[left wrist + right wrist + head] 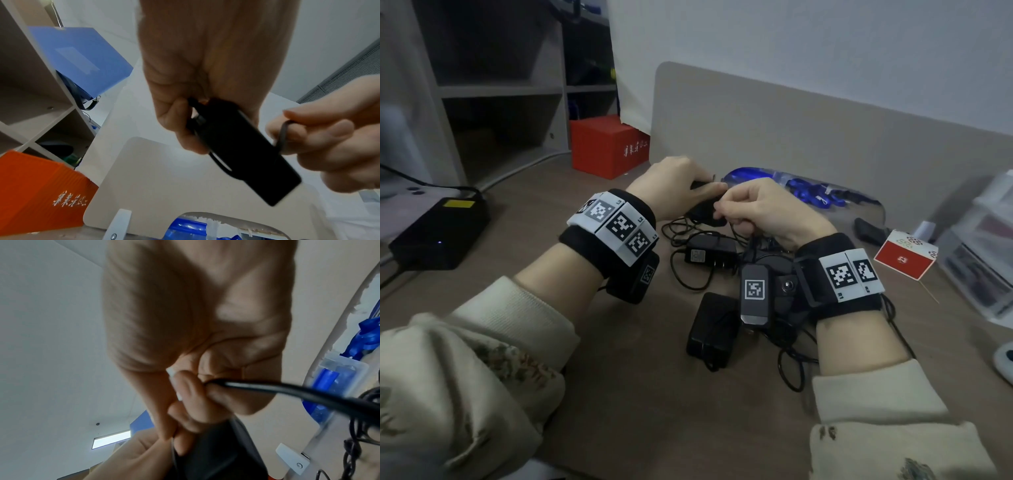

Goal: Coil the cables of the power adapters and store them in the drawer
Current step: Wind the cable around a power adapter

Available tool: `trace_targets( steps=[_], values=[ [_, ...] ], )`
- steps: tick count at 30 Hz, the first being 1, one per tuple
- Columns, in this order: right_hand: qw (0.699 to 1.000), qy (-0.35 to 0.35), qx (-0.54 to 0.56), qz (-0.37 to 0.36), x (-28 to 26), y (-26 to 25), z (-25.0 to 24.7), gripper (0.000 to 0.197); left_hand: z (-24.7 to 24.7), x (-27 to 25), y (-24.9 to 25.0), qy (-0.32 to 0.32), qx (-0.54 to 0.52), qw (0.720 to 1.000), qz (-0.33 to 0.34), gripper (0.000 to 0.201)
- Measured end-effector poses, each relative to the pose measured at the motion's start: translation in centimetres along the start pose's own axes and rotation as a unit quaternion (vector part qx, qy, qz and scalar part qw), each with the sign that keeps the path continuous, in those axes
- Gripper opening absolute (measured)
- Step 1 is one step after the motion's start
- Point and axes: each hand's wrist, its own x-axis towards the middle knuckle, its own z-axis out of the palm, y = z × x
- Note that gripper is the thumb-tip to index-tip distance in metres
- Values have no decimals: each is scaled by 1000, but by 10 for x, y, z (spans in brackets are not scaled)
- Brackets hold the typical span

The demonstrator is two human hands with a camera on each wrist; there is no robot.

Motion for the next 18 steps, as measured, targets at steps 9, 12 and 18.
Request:
trace_targets(
  steps=[9, 12, 18],
  values=[
    [990, 135, 25, -38, 3, 4, -3, 42, 1, 2, -1, -63, -87, 992, 70, 51],
    [989, 126, 64, -44, 3, 5, -2, 43, 0, 1, -4, -68, -132, 986, 73, 55],
    [984, 106, 130, -59, 3, 9, -2, 47, -6, -3, -5, -114, -191, 972, 70, 62]
  ],
)
